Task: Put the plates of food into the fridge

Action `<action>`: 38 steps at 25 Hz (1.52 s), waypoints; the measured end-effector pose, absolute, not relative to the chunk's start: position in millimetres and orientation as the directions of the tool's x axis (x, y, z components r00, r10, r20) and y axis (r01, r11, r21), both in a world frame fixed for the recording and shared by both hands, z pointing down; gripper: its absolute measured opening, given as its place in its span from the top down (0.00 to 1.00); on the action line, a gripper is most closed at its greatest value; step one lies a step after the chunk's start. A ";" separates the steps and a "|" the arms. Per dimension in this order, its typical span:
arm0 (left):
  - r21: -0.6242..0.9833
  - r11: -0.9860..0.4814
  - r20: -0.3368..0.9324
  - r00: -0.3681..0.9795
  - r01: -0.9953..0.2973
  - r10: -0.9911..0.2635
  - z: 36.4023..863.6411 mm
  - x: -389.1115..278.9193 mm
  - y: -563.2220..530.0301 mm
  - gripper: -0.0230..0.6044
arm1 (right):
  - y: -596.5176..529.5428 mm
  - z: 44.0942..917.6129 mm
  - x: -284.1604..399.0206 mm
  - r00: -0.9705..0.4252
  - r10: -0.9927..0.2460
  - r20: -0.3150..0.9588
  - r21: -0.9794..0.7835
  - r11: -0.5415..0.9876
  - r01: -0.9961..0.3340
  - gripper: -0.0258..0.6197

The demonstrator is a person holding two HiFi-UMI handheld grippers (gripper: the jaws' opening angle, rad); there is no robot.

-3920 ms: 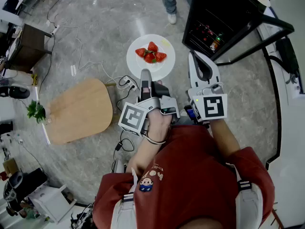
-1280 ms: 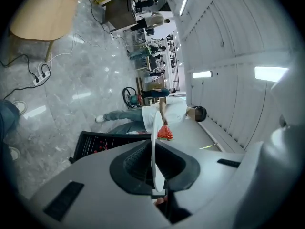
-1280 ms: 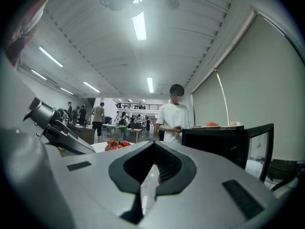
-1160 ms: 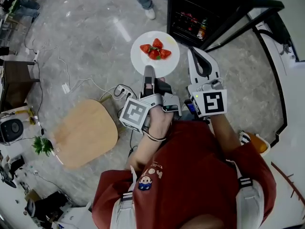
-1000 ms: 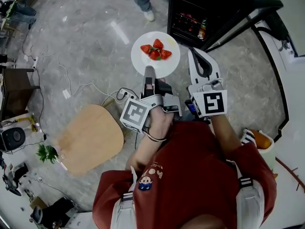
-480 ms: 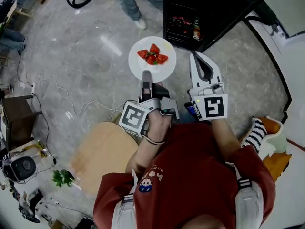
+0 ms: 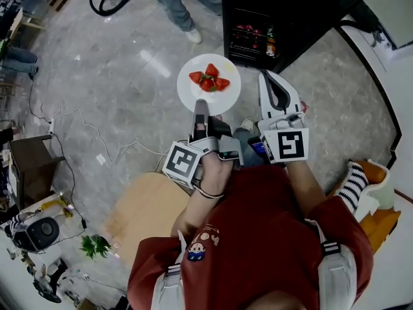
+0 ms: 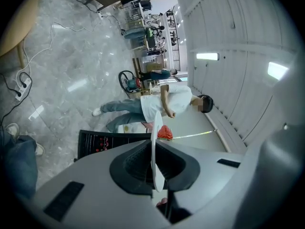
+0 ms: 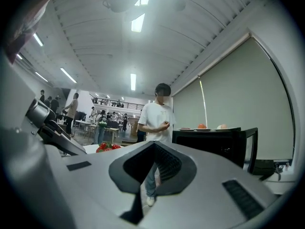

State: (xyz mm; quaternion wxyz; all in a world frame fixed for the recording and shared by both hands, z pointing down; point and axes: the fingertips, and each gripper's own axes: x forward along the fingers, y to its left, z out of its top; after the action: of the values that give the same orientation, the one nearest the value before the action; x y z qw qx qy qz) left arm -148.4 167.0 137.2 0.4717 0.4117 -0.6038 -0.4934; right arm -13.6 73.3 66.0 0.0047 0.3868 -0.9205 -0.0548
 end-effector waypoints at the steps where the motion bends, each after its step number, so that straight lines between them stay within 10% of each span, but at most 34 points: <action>1: 0.984 0.173 0.162 -0.213 -0.035 -0.963 135.7 -150.8 162.5 0.93 | 69.5 65.1 -15.0 -0.698 -0.715 -0.038 0.104 0.692 -0.715 0.95; 38: 0.982 0.183 0.187 0.082 -0.055 -0.979 154.2 -98.8 -70.1 0.93 | -110.1 92.4 55.1 -0.458 -0.889 0.014 0.051 0.458 -0.888 0.95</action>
State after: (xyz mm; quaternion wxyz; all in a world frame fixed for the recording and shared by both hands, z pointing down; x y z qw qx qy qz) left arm -98.8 -70.1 154.2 0.5539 0.4842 -0.5337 -0.4170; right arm 55.1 -110.1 92.4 0.0195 0.5204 -0.8535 -0.0181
